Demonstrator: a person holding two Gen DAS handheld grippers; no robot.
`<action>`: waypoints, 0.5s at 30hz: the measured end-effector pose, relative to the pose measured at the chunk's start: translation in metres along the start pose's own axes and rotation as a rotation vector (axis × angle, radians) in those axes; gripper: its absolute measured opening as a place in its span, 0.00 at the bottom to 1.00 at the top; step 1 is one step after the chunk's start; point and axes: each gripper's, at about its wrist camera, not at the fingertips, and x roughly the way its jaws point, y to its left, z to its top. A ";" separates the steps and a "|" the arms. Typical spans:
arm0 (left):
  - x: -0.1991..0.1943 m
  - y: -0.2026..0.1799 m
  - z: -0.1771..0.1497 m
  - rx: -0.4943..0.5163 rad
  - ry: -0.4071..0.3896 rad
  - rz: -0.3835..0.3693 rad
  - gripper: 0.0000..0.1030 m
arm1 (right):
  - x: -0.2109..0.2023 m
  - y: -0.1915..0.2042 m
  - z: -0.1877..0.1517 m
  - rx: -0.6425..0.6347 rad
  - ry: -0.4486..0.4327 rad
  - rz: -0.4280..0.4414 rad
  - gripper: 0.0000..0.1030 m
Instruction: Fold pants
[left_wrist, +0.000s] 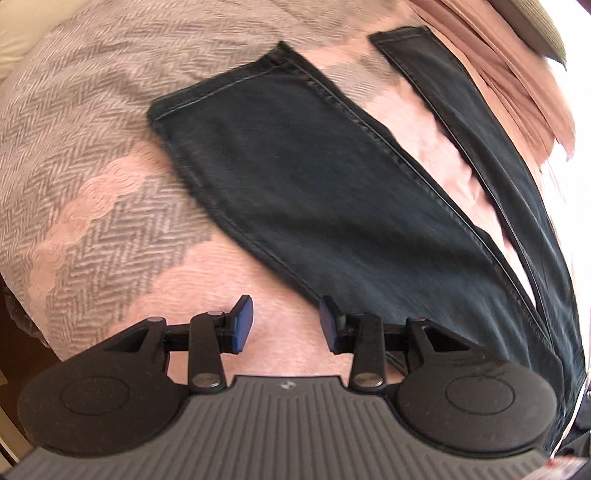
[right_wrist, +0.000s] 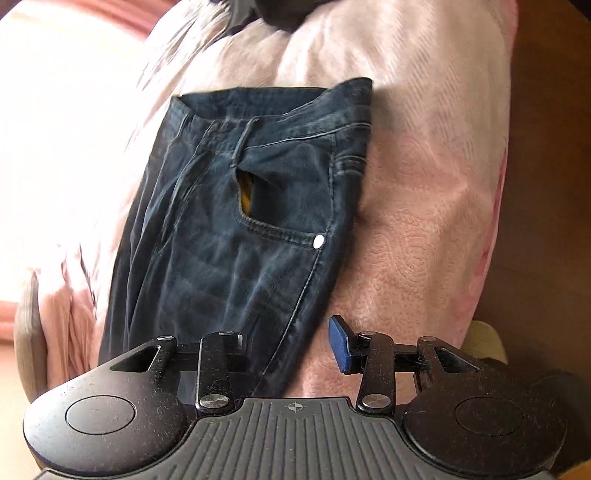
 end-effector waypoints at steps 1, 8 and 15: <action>0.000 0.003 0.000 -0.003 0.001 -0.006 0.33 | 0.001 -0.005 -0.002 0.017 -0.008 0.017 0.36; 0.001 0.025 0.000 -0.014 0.005 -0.039 0.33 | 0.012 -0.004 -0.007 0.011 0.011 0.053 0.00; 0.005 0.044 -0.003 -0.125 -0.042 -0.096 0.36 | -0.005 0.020 -0.012 -0.182 -0.013 0.032 0.00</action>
